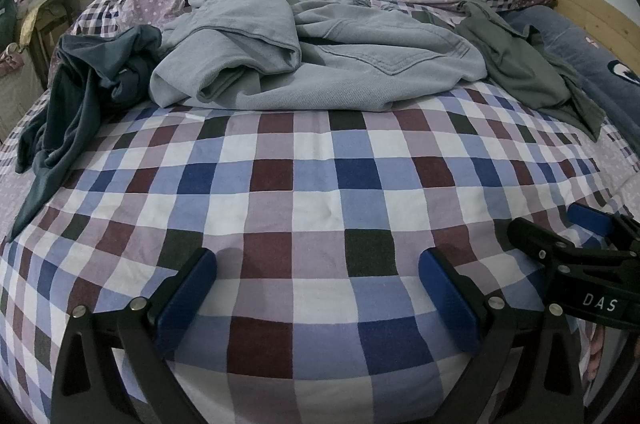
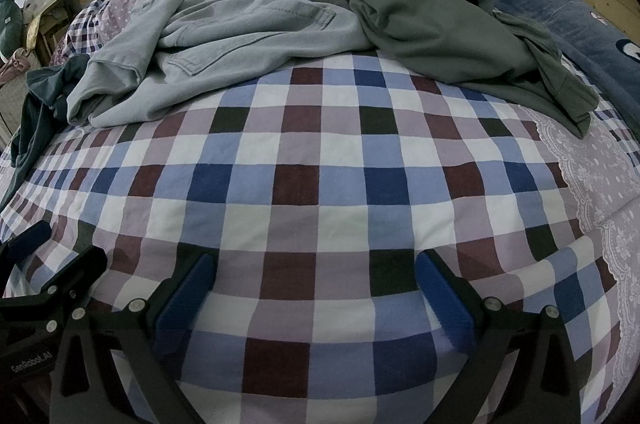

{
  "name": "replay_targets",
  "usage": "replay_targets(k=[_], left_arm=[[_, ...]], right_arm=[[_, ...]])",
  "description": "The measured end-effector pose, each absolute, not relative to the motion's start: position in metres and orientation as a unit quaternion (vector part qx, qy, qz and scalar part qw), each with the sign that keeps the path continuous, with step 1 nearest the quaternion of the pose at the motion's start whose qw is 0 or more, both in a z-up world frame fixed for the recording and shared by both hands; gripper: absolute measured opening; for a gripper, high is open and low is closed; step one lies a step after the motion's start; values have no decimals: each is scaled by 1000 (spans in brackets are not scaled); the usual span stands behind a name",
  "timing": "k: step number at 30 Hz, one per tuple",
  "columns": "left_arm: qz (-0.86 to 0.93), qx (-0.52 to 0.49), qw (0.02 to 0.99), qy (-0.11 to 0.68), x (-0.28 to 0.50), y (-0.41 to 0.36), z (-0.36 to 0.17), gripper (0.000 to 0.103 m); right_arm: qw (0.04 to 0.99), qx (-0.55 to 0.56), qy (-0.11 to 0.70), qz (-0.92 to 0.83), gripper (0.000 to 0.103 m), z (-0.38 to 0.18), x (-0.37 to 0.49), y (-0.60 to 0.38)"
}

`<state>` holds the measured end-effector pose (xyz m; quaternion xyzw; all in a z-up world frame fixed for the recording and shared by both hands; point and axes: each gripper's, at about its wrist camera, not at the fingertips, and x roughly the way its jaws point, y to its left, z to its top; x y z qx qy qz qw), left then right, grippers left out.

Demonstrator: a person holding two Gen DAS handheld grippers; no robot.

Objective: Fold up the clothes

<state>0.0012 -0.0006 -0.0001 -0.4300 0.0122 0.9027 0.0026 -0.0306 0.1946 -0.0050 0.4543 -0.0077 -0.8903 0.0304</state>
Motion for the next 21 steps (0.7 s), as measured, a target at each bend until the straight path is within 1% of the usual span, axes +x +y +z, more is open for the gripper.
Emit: replay_targets(k=[21], left_arm=[[902,-431,4,12,4,-2,0,103]], right_arm=[[34,457,-14,-889,103,-6,-30,199]])
